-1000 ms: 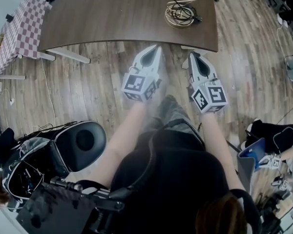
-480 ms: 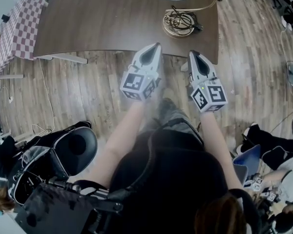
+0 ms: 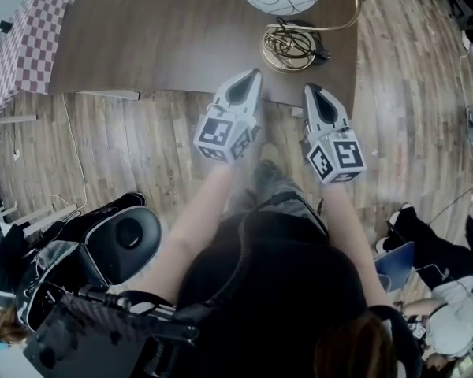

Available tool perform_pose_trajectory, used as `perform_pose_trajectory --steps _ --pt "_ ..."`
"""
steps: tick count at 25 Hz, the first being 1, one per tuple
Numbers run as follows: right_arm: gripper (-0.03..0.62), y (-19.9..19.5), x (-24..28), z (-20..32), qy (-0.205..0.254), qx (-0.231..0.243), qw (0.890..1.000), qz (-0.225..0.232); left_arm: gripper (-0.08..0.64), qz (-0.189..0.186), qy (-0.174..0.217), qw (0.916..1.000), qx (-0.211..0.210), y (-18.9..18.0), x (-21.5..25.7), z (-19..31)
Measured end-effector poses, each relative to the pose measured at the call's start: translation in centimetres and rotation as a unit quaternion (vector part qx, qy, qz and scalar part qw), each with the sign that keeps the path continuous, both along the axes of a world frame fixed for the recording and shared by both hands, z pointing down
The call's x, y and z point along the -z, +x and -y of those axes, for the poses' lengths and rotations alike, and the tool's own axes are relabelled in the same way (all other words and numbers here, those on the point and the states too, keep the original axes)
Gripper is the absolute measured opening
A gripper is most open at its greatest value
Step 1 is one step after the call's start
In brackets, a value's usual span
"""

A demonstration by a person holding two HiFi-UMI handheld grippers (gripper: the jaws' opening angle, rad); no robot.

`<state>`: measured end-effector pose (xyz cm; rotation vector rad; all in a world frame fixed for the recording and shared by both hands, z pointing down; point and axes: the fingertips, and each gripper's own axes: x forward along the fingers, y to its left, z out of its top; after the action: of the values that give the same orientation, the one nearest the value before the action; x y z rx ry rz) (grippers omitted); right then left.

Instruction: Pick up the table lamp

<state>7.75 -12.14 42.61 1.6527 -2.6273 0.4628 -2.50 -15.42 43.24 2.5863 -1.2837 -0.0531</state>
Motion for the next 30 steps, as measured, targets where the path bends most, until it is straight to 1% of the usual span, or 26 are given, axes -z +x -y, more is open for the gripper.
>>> perform_pose_trajectory --steps 7,12,17,20,23,25,29,30 --pt "0.003 -0.2 -0.1 1.5 0.007 0.018 1.000 -0.017 0.001 0.005 -0.007 1.0000 0.003 0.8 -1.0 1.9" --pt "0.003 0.4 -0.5 2.3 0.002 0.020 1.000 -0.010 0.002 0.015 -0.017 0.9997 0.001 1.5 -1.8 2.8" --pt "0.003 0.6 -1.0 2.7 -0.001 0.027 1.000 -0.007 0.002 0.022 -0.023 0.9994 0.010 1.3 -2.8 4.0" --pt "0.003 0.8 -1.5 3.0 -0.008 0.028 1.000 -0.001 0.002 0.029 -0.028 0.9990 0.016 1.2 -3.6 4.9" --pt "0.003 0.8 -2.1 3.1 -0.017 0.033 0.999 0.004 0.002 0.035 -0.032 0.9988 0.013 1.4 -4.3 5.8" --pt "0.003 0.8 -2.5 3.2 -0.020 0.034 0.999 0.004 0.038 0.041 -0.031 0.9986 0.009 1.6 -4.7 6.5" --pt "0.003 0.8 -2.8 3.3 -0.023 0.030 0.999 0.003 0.041 0.047 -0.029 0.9984 0.010 1.8 -5.3 8.2" --pt "0.003 0.9 -2.8 3.3 -0.024 0.029 0.999 0.003 0.071 0.050 -0.029 0.9983 0.010 1.9 -5.5 8.7"
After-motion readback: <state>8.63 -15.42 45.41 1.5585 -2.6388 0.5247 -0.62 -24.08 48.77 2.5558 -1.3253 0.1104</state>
